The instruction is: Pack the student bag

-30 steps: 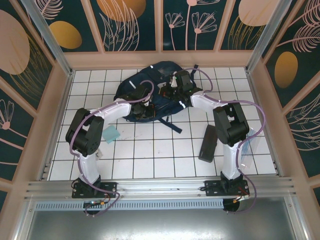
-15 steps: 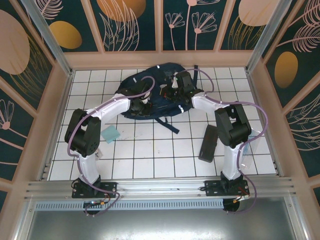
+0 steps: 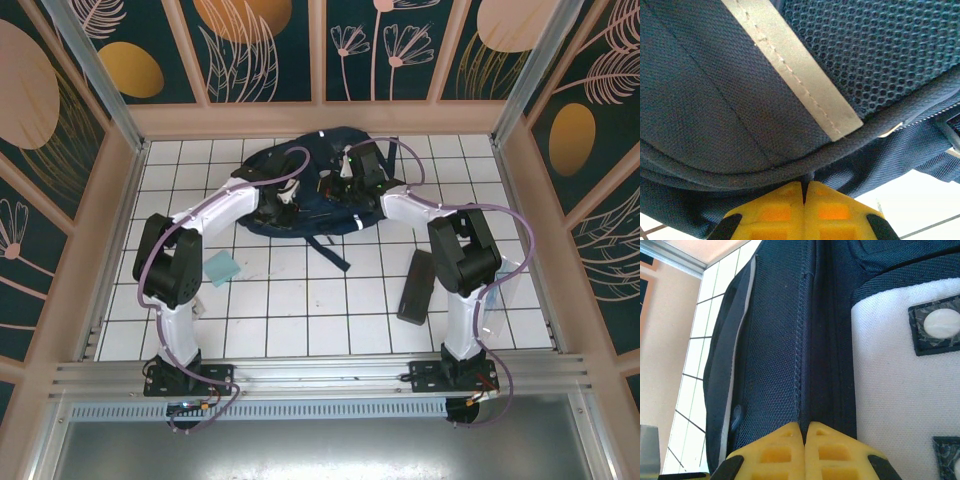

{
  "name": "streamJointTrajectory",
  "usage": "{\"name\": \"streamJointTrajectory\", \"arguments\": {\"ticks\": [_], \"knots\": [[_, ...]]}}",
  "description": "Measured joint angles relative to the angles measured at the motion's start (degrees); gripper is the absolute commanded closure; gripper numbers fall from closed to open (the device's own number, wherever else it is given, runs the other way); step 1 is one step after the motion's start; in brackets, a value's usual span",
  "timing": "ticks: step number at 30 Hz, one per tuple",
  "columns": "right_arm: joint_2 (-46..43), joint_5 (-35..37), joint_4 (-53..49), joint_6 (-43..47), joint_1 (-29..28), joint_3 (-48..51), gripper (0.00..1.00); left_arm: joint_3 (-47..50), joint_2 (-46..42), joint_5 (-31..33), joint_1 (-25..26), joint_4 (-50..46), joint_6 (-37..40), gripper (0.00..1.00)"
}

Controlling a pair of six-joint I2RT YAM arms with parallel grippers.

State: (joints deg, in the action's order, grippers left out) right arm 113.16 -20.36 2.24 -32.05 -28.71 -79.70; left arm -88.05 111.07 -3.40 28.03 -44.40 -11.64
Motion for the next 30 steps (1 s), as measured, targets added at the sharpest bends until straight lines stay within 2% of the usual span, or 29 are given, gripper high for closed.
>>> {"name": "streamJointTrajectory", "arguments": {"ticks": [11, 30], "knots": [[0.0, 0.6, -1.2, 0.3, 0.2, 0.0, 1.0, 1.9, 0.8, -5.5, -0.9, 3.5, -0.2, 1.0], [0.0, 2.5, -2.5, 2.8, 0.5, 0.0, 1.0, 1.9, -0.7, 10.7, -0.3, -0.8, -1.1, 1.0]]}}
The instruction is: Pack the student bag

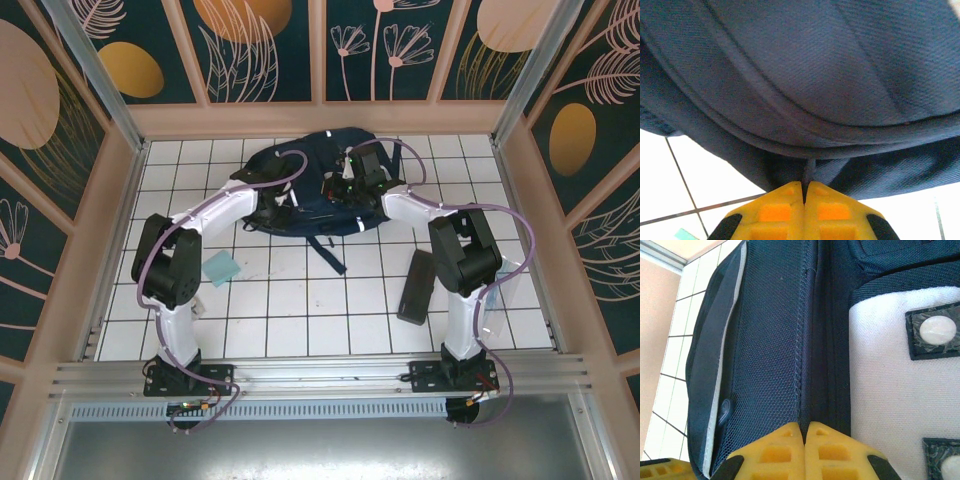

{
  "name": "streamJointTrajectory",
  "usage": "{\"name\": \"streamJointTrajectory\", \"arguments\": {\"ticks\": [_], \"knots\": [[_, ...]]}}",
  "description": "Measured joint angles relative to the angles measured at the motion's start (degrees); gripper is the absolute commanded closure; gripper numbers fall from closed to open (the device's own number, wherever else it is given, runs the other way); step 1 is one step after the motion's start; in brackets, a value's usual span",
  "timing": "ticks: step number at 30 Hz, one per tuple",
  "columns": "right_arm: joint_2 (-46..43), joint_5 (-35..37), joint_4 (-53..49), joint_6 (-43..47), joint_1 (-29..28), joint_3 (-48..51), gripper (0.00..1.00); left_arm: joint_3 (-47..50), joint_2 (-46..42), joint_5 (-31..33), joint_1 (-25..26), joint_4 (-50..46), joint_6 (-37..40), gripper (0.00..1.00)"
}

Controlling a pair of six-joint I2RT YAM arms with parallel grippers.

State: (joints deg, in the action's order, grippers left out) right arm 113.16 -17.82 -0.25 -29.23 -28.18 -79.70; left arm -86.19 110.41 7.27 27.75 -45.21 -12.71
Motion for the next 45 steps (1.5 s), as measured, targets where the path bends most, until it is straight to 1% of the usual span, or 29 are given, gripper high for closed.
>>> {"name": "streamJointTrajectory", "arguments": {"ticks": [3, 7, 11, 14, 19, 22, 25, 26, 28, 30, 33, 36, 40, 43, 45], "knots": [[0.0, 0.0, 0.0, 0.0, 0.0, 0.0, 1.0, -0.1, 0.0, 2.1, -0.7, 0.1, 0.0, 1.0], [0.0, 0.1, 0.0, 0.0, 0.1, 0.0, 1.0, 0.0, 0.0, 4.7, -2.9, 2.0, 0.1, 1.0], [0.0, 0.3, 0.0, 0.2, 0.2, 0.0, 1.0, 0.8, -0.3, 4.9, -3.9, 4.2, 0.2, 1.0], [0.0, 0.2, -0.1, 0.4, 0.5, 0.0, 1.0, 3.2, -1.9, 1.8, -4.2, 6.1, 0.5, 1.0], [0.0, 0.5, -1.3, 0.9, 2.3, -0.3, 1.0, 7.5, -6.8, -6.1, -3.7, 8.2, 0.2, 1.0], [0.8, 1.2, -3.3, 2.4, 3.4, -2.3, 1.0, 8.2, -8.9, -9.5, -1.6, 9.1, -1.1, 1.0], [2.9, 1.8, -5.5, 3.5, 4.5, -6.1, 1.0, 8.3, -9.5, -12.7, 1.6, 10.5, -3.0, 1.0], [3.7, 1.9, -6.4, 3.5, 4.8, -7.4, 0.98, 8.3, -9.4, -13.6, 2.8, 11.3, -3.7, 1.0], [4.4, 2.0, -8.0, 3.6, 5.2, -8.7, 0.89, 8.3, -9.1, -14.8, 4.3, 12.8, -5.0, 1.0], [4.4, 2.8, -8.9, 3.5, 5.2, -8.8, 0.76, 8.2, -8.3, -16.0, 5.3, 14.0, -6.3, 1.0], [3.5, 5.5, -7.2, 2.2, 5.3, -7.4, 0.62, 7.7, -6.5, -18.5, 6.3, 14.3, -7.6, 1.0], [-0.5, 7.3, -6.5, -0.2, 5.5, -2.3, 0.57, 7.0, -4.7, -19.5, 7.2, 14.6, -8.2, 1.0], [-8.1, 7.3, -5.2, -4.6, 5.5, 6.8, 0.54, 6.6, -4.0, -19.1, 7.4, 14.4, -8.2, 1.0], [-13.4, 4.8, -1.9, -9.5, 5.5, 14.3, 0.51, 6.6, -4.0, -19.0, 7.4, 14.3, -8.2, 1.0], [-15.0, 2.6, 1.1, -13.2, 5.4, 18.3, 0.48, 6.6, -4.0, -19.0, 7.4, 14.3, -8.2, 1.0]]}}
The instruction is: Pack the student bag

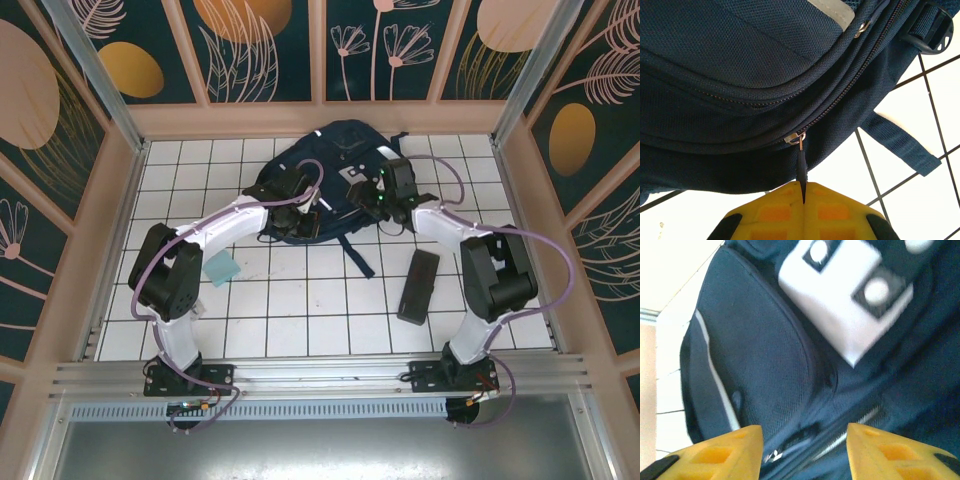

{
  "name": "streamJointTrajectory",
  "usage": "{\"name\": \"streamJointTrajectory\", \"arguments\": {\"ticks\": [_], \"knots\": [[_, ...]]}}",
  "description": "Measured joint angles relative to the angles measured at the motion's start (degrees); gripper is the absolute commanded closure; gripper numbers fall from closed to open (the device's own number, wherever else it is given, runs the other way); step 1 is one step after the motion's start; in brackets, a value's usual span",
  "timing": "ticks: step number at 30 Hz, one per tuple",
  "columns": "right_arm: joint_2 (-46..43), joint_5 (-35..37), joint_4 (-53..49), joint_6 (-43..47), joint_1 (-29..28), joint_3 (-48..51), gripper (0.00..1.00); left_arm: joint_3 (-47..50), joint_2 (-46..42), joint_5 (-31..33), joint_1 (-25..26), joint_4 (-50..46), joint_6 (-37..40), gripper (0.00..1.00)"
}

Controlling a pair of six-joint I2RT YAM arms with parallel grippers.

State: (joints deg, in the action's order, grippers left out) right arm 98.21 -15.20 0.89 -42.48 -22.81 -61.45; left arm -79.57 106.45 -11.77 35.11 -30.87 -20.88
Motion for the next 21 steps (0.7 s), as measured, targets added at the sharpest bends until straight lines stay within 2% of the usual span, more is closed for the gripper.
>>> {"name": "streamJointTrajectory", "arguments": {"ticks": [7, 11, 15, 17, 19, 21], "knots": [[2.1, -4.7, 10.1, -12.3, -4.5, 4.6, 0.46, 0.0, 0.0, 0.4, 0.0, -0.2, 0.2, 1.0], [6.2, -3.9, 15.4, -18.1, -7.4, 4.6, 0.46, 0.0, 0.0, 0.7, 0.0, -0.3, 0.2, 1.0], [8.4, -2.7, 18.1, -22.8, -7.7, 4.6, 0.47, 0.0, 0.0, 1.5, -0.1, -0.4, 0.2, 1.0], [8.5, -1.2, 18.7, -24.7, -8.0, 4.6, 0.57, 0.0, 0.0, 1.5, -0.1, -0.2, 0.2, 1.0], [8.6, 0.2, 18.8, -25.7, -8.2, 4.6, 0.8, 0.1, 0.0, 1.7, -0.1, -0.2, 0.2, 1.0], [8.9, 1.4, 19.9, -26.9, -8.2, 5.0, 0.96, 0.3, 0.0, 2.1, -0.1, 0.0, 0.4, 1.0]]}}
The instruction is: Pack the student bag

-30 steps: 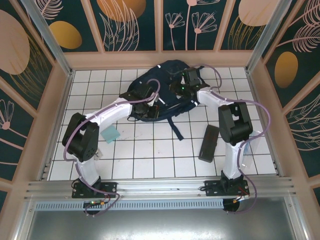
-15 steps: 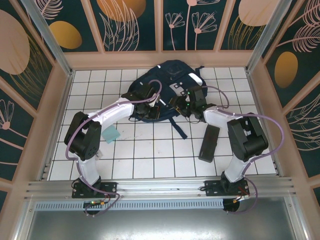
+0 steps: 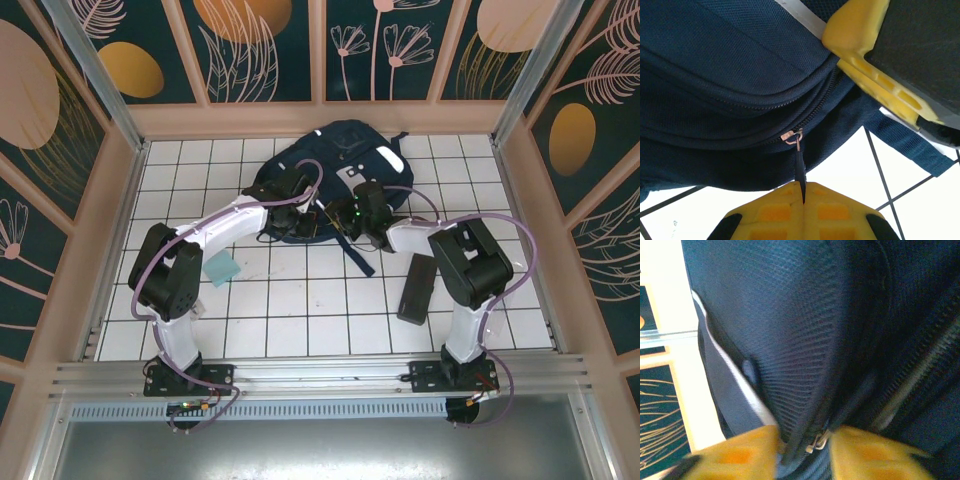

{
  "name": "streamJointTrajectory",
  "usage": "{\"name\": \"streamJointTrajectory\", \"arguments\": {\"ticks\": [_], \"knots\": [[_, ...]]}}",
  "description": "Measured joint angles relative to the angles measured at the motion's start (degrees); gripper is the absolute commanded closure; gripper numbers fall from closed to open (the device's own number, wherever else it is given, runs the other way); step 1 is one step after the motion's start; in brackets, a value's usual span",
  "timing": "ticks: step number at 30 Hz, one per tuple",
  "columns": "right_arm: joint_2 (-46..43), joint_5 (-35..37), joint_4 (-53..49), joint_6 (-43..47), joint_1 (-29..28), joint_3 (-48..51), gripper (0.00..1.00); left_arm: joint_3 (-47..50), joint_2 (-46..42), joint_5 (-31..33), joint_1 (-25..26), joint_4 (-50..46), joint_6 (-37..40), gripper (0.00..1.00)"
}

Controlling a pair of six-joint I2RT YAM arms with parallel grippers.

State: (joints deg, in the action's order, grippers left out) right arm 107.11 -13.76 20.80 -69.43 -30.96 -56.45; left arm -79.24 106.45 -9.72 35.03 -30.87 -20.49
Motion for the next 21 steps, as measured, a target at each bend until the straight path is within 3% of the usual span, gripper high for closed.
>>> {"name": "streamJointTrajectory", "arguments": {"ticks": [1, 7, 21], "knots": [[0.0, 0.4, 0.5, -0.3, 0.0, 0.5, 1.0, 0.2, 0.0, 0.5, 0.0, 0.2, 0.3, 1.0], [-0.5, 1.9, 4.4, -0.6, 0.4, 3.8, 1.0, 1.4, 0.0, 3.8, -1.2, 0.3, 2.3, 1.0], [-4.2, 8.3, 1.7, 7.3, 4.5, 6.5, 1.0, 2.3, -0.8, 15.5, -11.0, 0.5, 5.6, 1.0]]}}
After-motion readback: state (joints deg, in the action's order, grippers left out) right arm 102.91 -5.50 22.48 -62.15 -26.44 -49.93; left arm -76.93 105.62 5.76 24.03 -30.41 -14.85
